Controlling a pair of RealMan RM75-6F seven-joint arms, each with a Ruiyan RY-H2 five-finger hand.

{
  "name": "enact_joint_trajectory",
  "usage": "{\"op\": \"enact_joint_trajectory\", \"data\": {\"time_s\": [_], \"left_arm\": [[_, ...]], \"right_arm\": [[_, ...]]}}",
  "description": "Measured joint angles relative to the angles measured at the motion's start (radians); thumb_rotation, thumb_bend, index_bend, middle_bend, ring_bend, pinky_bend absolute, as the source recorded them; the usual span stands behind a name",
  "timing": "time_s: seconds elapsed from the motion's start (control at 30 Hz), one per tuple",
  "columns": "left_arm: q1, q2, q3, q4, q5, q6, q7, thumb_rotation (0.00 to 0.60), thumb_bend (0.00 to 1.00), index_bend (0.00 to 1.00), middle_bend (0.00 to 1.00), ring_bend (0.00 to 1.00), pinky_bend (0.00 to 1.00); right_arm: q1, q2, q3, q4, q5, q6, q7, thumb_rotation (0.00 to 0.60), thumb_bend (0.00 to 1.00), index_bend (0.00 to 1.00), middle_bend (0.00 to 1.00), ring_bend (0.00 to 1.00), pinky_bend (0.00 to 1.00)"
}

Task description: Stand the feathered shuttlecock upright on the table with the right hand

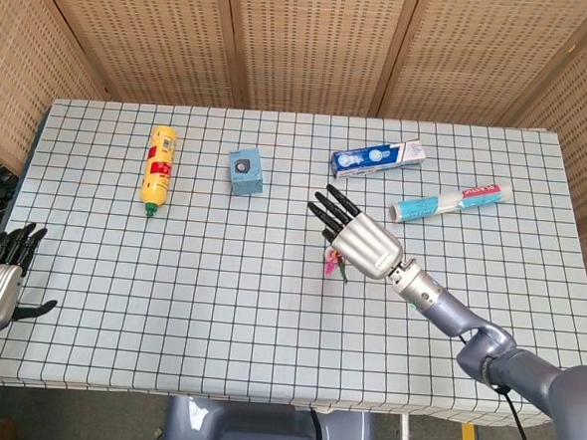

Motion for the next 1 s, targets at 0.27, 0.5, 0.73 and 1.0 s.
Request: {"op": "enact_joint_trajectory", "data": {"time_s": [0.27,0.5,0.73,1.0], "left_arm": [[0.003,0.005,0.001,0.001,0.001,0.002,-0.012,0.6,0.0,0.0,0.0,0.0,0.0],[0.002,0.005,0.001,0.003,0.0,-0.001,-0.014,0.6,0.0,0.0,0.0,0.0,0.0],[0.002,0.004,0.004,0.001,0.007,0.002,-0.01,0.6,0.0,0.0,0.0,0.0,0.0],[0.003,0.007,0.003,0.005,0.004,0.0,-0.022,0.6,0.0,0.0,0.0,0.0,0.0]], "right_arm": [[0.066,-0.042,0.04,0.014,0.062,-0.164,-0.025,0.6,0.63,0.71,0.2,0.0,0.0],[0.091,-0.066,0.057,-0.007,0.072,-0.173,-0.054,0.6,0.63,0.71,0.2,0.0,0.0],[0.108,-0.076,0.065,-0.04,0.074,-0.19,-0.103,0.6,0.07,0.13,0.09,0.0,0.0],[0.098,-0.05,0.111,-0.152,0.133,-0.191,-0.196,0.6,0.0,0.0,0.03,0.0,0.0]]}}
